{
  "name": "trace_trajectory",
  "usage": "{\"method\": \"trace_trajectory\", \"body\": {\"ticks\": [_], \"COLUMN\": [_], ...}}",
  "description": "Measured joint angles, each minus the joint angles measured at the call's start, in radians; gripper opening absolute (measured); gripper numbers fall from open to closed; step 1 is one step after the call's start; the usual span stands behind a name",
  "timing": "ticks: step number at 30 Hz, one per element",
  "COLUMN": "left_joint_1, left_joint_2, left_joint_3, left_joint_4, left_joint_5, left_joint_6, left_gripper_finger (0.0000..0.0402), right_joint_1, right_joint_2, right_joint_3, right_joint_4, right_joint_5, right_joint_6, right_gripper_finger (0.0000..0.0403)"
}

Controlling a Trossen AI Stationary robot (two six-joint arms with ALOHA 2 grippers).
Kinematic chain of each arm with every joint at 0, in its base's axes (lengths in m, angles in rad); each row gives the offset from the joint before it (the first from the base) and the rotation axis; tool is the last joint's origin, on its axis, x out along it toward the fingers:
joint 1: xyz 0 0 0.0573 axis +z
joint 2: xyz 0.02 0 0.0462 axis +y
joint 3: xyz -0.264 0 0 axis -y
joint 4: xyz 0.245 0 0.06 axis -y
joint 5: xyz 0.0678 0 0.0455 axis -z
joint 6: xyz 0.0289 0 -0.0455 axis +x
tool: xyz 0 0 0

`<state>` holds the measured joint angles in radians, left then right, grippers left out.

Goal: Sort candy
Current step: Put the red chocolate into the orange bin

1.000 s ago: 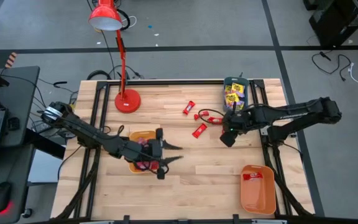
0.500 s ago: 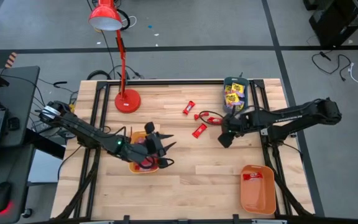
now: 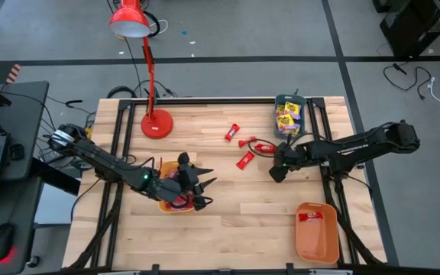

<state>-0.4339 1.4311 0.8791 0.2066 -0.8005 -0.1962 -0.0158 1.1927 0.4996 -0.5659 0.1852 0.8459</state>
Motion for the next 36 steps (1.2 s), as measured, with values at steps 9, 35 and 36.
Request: {"method": "trace_trajectory", "body": {"ticks": [9,35,36], "left_joint_1": [0.000,0.002,0.002], "left_joint_2": [0.000,0.156,0.167], "left_joint_3": [0.000,-0.001,-0.001], "left_joint_4": [0.012,0.185,0.196], "left_joint_5": [0.005,0.009,0.008], "left_joint_6": [-0.026,-0.099,-0.099], "left_gripper_finger": [0.0141,0.0141,0.0141], "right_joint_1": [0.000,0.106,0.116], "right_joint_2": [0.000,0.000,0.000], "right_joint_3": [-0.060,-0.074,-0.074], "right_joint_4": [0.084,0.242,0.258], "right_joint_5": [0.006,0.023,0.023], "right_joint_6": [-0.002,-0.110,-0.125], "right_gripper_finger": [0.0206,0.0022,0.0025]}}
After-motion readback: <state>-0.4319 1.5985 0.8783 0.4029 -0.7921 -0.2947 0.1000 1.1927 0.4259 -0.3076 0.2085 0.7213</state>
